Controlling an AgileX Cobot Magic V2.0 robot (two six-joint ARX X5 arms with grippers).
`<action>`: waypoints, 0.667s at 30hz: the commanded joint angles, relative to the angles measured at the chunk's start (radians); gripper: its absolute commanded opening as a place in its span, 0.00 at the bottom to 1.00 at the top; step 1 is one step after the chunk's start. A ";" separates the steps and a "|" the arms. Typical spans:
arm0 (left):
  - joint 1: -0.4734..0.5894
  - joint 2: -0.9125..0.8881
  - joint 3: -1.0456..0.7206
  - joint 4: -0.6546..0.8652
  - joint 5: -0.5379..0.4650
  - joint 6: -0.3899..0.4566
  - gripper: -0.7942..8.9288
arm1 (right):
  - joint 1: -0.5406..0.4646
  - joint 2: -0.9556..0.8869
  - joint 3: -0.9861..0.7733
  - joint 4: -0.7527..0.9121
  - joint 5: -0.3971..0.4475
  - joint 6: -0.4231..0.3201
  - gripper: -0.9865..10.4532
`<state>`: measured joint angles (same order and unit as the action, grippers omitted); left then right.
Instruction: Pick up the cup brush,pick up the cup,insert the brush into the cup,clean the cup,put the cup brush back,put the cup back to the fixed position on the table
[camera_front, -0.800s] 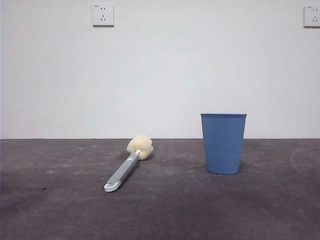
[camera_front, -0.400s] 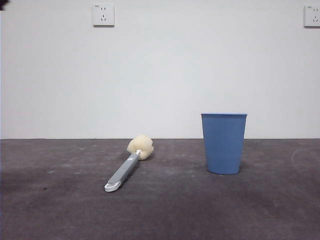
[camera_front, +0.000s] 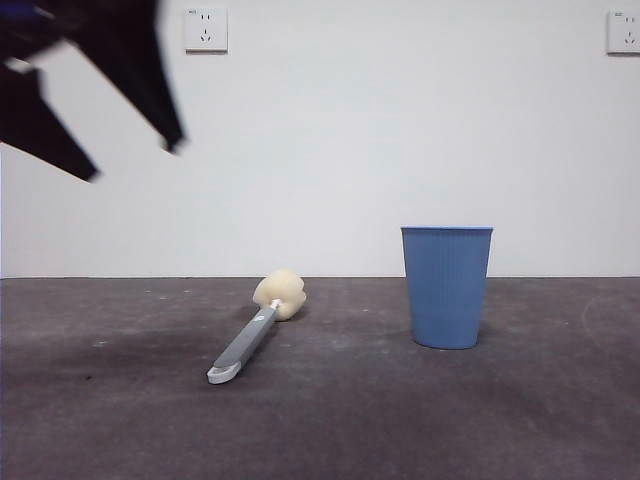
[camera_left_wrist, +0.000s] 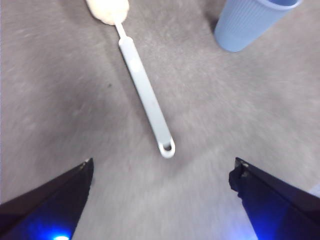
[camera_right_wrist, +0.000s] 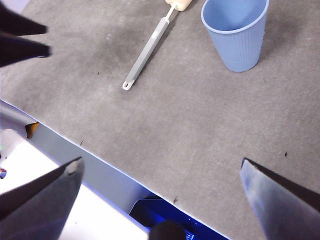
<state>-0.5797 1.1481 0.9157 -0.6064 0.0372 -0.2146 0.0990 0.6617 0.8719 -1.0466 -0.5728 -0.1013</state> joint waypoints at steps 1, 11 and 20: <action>-0.033 0.129 0.056 0.019 -0.061 -0.026 0.56 | 0.003 -0.001 0.002 0.005 -0.002 0.008 0.61; -0.056 0.457 0.170 0.128 -0.089 -0.086 0.56 | 0.003 -0.001 0.002 0.005 -0.002 0.018 0.61; -0.056 0.602 0.170 0.190 -0.114 -0.134 0.56 | 0.003 -0.001 0.002 0.006 -0.002 0.018 0.61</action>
<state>-0.6315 1.7393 1.0874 -0.4236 -0.0731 -0.3355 0.0990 0.6617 0.8719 -1.0466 -0.5732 -0.0898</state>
